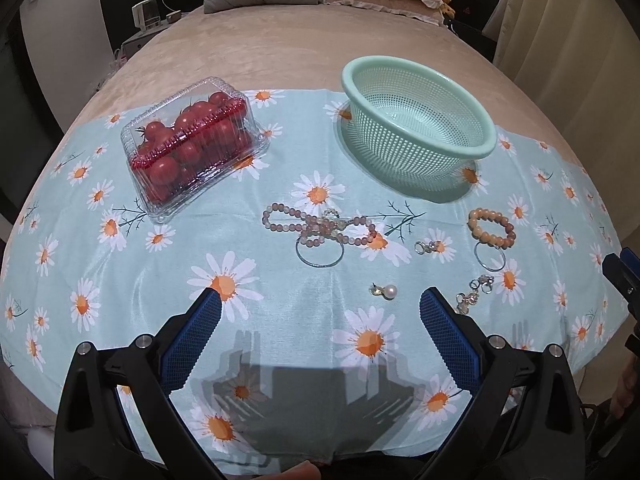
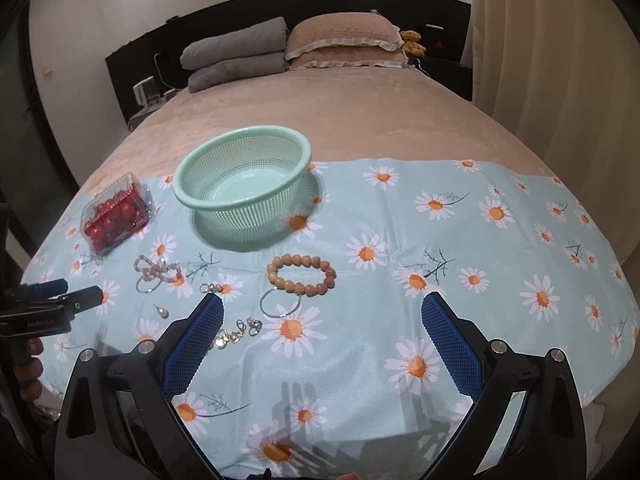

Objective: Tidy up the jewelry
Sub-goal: 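Move left tool to pink bead necklace while right tool reaches wooden bead bracelet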

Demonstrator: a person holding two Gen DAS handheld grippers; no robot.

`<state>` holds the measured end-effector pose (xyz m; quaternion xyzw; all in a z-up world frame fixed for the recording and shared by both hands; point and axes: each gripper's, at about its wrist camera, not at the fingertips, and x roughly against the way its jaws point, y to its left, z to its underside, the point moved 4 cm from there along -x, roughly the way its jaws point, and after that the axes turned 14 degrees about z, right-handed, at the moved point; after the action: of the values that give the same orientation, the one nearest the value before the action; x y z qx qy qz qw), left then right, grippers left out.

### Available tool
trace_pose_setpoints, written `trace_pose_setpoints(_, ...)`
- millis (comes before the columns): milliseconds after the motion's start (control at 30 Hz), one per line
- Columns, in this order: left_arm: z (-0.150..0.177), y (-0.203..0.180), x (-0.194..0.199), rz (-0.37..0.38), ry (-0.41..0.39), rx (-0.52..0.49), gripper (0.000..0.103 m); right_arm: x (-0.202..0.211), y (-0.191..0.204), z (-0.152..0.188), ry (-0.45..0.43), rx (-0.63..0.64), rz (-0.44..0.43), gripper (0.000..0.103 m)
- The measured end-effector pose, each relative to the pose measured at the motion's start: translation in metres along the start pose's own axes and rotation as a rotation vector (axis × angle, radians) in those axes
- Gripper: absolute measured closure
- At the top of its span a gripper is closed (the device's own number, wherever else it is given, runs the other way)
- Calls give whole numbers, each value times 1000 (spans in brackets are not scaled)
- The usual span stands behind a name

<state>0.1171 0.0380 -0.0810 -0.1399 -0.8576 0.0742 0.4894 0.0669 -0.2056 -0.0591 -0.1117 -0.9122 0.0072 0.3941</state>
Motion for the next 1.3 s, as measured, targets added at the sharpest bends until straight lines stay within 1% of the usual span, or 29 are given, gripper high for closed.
trace_pose_setpoints(67,-4,4,-8,-24,9,-9,6,-10,5,-3,13,12,0,8)
trace_pose_setpoints(133,-8,9,-20,-32,30,-13,6,-21,10,-6,27,27,3,8)
trace_pose_setpoints(333,-17,22,-58,12,110,26,6,-60,24,-13,90,50,-4,8)
trace_pose_setpoints(433,-23,28,-73,19,132,44,6,-83,29,-11,130,60,25,8)
trace_pose_setpoints(567,-33,36,-90,-2,143,40,6,-110,34,-9,178,58,-2,8)
trace_pose_setpoints(733,-45,48,-111,-33,161,55,6,-141,39,-13,219,59,5,8)
trace_pose_setpoints(800,-48,54,-120,-65,166,61,6,-155,44,-14,239,63,11,8)
trace_pose_setpoints(867,-48,56,-128,-79,170,42,4,-169,48,-11,260,77,25,8)
trace_pose_setpoints(933,-48,54,-132,-92,156,4,4,-186,50,-3,298,81,31,7)
trace_pose_setpoints(1000,-46,56,-135,-85,148,9,4,-185,51,-1,245,86,41,6)
trace_pose_setpoints(1100,-45,56,-136,-83,126,-1,4,-183,51,5,197,82,38,6)
trace_pose_setpoints(1200,-38,58,-136,-84,65,-6,4,-179,51,12,129,65,30,6)
trace_pose_setpoints(1300,-32,55,-133,-75,47,-12,4,-177,51,16,104,55,27,6)
